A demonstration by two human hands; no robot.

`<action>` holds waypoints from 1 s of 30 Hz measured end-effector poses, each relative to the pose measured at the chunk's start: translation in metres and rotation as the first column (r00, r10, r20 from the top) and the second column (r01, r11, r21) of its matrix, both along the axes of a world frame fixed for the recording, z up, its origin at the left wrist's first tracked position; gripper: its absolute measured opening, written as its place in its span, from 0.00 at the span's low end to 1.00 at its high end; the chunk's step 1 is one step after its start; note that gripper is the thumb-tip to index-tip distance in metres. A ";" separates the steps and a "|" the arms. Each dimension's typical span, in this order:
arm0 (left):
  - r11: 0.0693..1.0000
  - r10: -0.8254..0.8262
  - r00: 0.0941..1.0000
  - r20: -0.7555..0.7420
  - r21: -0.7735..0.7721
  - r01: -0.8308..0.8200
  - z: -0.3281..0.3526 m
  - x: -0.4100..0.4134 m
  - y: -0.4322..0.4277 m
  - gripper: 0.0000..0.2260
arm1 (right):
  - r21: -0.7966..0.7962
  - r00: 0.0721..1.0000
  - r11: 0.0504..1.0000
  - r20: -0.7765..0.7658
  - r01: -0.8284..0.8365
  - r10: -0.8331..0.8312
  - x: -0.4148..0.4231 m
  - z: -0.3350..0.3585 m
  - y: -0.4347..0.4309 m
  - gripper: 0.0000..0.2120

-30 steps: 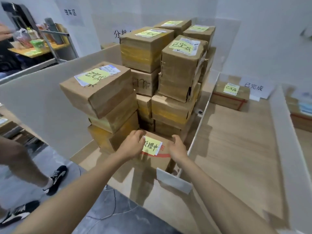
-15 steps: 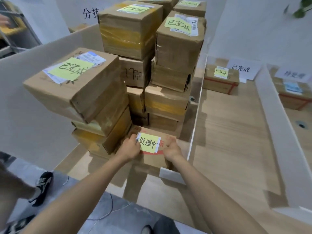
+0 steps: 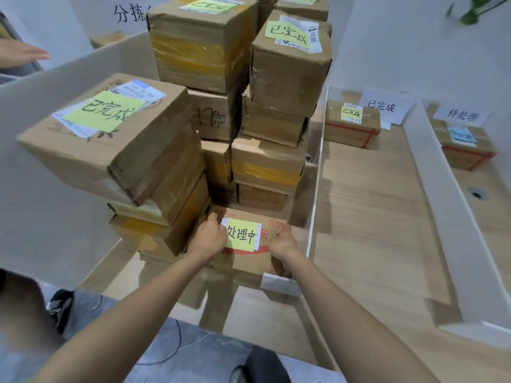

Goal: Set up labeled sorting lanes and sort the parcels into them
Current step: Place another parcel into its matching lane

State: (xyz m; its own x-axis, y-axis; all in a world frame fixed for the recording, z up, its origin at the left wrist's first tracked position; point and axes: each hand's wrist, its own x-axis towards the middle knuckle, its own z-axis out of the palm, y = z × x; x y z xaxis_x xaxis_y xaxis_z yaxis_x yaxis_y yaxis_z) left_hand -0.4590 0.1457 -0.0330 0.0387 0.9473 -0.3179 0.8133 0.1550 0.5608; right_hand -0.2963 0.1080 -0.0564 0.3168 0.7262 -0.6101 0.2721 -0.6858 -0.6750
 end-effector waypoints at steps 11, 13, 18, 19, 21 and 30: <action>0.999 0.040 0.998 0.051 -0.034 -0.038 0.002 -0.002 -0.006 0.19 | 0.020 0.998 0.998 0.010 0.057 -0.057 0.002 0.004 -0.002 0.16; 0.998 0.057 0.996 0.068 -0.044 -0.054 0.002 -0.001 -0.007 0.18 | 0.029 0.998 0.998 0.017 0.058 -0.059 0.003 0.003 -0.003 0.13; 0.996 0.086 0.988 0.130 -0.048 -0.080 0.001 0.001 -0.009 0.12 | 0.032 0.998 0.998 0.023 0.049 -0.050 0.003 0.004 -0.005 0.14; 0.995 0.095 0.985 0.144 -0.050 -0.089 0.000 0.001 -0.010 0.09 | 0.036 0.999 0.998 0.011 0.045 -0.045 0.004 0.003 -0.006 0.14; 0.993 0.116 0.980 0.162 -0.050 -0.110 -0.002 0.001 -0.011 0.06 | 0.050 0.999 0.998 -0.015 0.042 -0.041 0.006 0.004 -0.007 0.12; 0.993 0.082 0.975 0.205 0.066 -0.097 0.014 -0.006 -0.009 0.09 | 0.166 0.988 0.974 -0.053 0.155 -0.148 0.008 0.025 -0.010 0.07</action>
